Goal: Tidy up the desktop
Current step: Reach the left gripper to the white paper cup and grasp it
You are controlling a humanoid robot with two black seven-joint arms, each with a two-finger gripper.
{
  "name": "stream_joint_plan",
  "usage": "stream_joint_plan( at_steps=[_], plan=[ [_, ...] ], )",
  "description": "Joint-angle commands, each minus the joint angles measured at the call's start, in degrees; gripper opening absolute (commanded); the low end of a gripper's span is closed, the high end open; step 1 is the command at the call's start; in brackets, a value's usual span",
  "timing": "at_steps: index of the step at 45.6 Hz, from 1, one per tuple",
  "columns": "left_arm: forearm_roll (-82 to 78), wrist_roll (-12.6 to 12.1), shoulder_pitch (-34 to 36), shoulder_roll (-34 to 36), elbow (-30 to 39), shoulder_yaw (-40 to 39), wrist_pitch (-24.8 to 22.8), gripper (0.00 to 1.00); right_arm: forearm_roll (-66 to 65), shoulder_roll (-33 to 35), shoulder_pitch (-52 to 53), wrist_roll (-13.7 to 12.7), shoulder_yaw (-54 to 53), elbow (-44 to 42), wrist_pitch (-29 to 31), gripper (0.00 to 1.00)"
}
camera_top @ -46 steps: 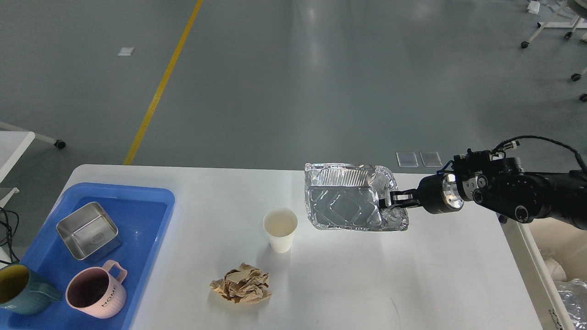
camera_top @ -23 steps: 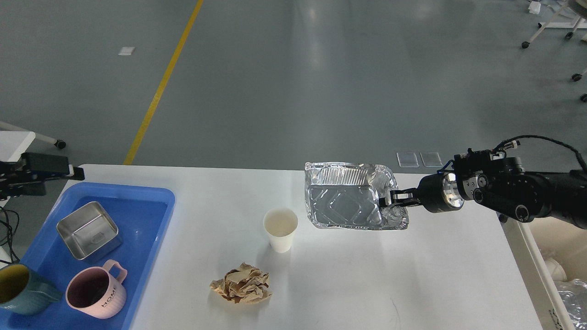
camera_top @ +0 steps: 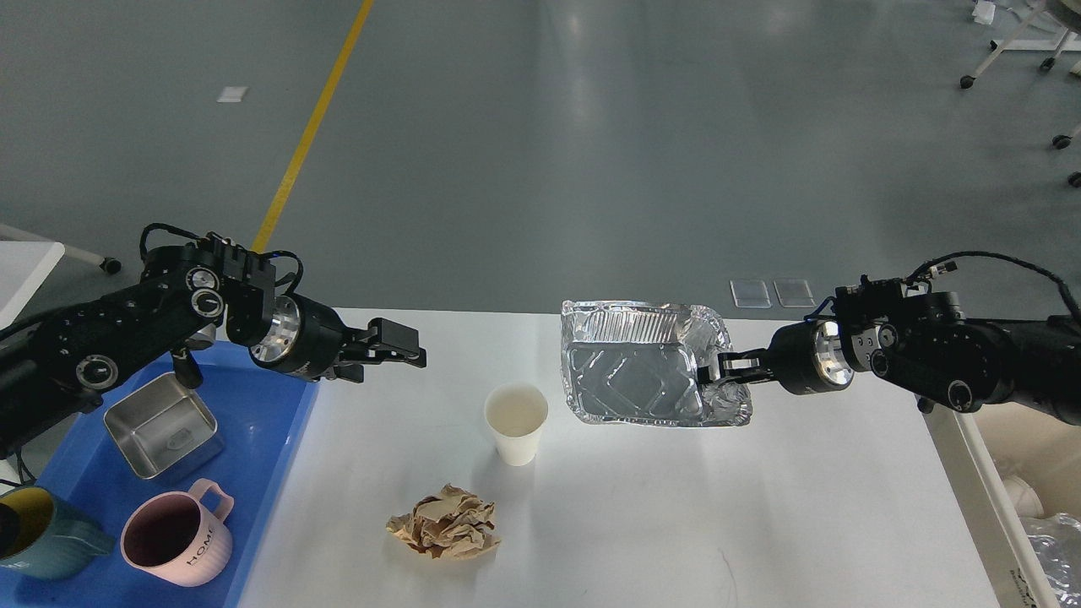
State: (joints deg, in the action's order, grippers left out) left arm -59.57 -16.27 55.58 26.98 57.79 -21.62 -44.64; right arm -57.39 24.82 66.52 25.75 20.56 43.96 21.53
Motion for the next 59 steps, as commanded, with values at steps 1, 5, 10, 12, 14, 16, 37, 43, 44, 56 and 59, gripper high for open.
stream_joint_plan(
  at_steps=[1,5,10,12,14,16,37,43,44,56,59],
  plan=[
    [-2.65,-0.34,-0.03,-5.18,-4.16,0.87,0.96,0.98,-0.01,0.32,-0.16,0.0,0.01,-0.01,0.01,0.0],
    [-3.36,-0.25,-0.2,-8.26,-7.5,1.13,1.57,0.98,-0.01,0.23,-0.33,0.0,0.01,-0.01,-0.08,0.0],
    [-3.36,0.53,-0.12,-11.42,-10.58,2.45,2.8,0.98,-0.01,0.23,-0.42,0.0,0.01,0.08,-0.7,0.0],
    [-3.62,0.71,-0.12,-12.74,-11.55,2.89,3.77,0.98,0.17,0.32,-0.42,0.0,0.01,0.08,-0.7,0.0],
    [-3.62,0.71,-0.12,-14.06,-12.43,3.16,4.65,0.98,0.17,0.32,-0.42,0.0,0.01,0.16,-0.78,0.0],
    [-3.62,0.8,-0.2,-15.2,-13.13,3.51,5.09,0.98,0.17,0.32,-0.42,0.0,0.01,0.16,-0.78,0.0],
    [-3.53,1.06,-0.47,-22.15,-17.62,5.79,6.5,0.98,0.17,0.93,-1.04,0.0,0.01,0.16,-1.22,0.0],
    [-3.53,2.47,-0.73,-22.33,-17.88,5.88,7.46,0.98,0.17,0.76,-1.21,0.0,0.01,-0.01,-1.22,0.0],
    [-3.62,2.82,-0.82,-22.24,-17.88,5.88,7.9,0.98,0.17,0.76,-1.21,0.0,0.01,-0.01,-1.22,0.0],
    [-9.16,6.07,-0.2,-22.32,-17.88,10.8,9.83,0.35,0.17,0.49,-1.3,0.0,0.01,-0.19,-2.1,0.0],
    [-9.68,6.95,-0.29,-23.21,-18.41,10.89,12.39,0.27,0.26,0.58,-1.39,0.0,0.01,-0.19,-2.37,0.0]
  ],
)
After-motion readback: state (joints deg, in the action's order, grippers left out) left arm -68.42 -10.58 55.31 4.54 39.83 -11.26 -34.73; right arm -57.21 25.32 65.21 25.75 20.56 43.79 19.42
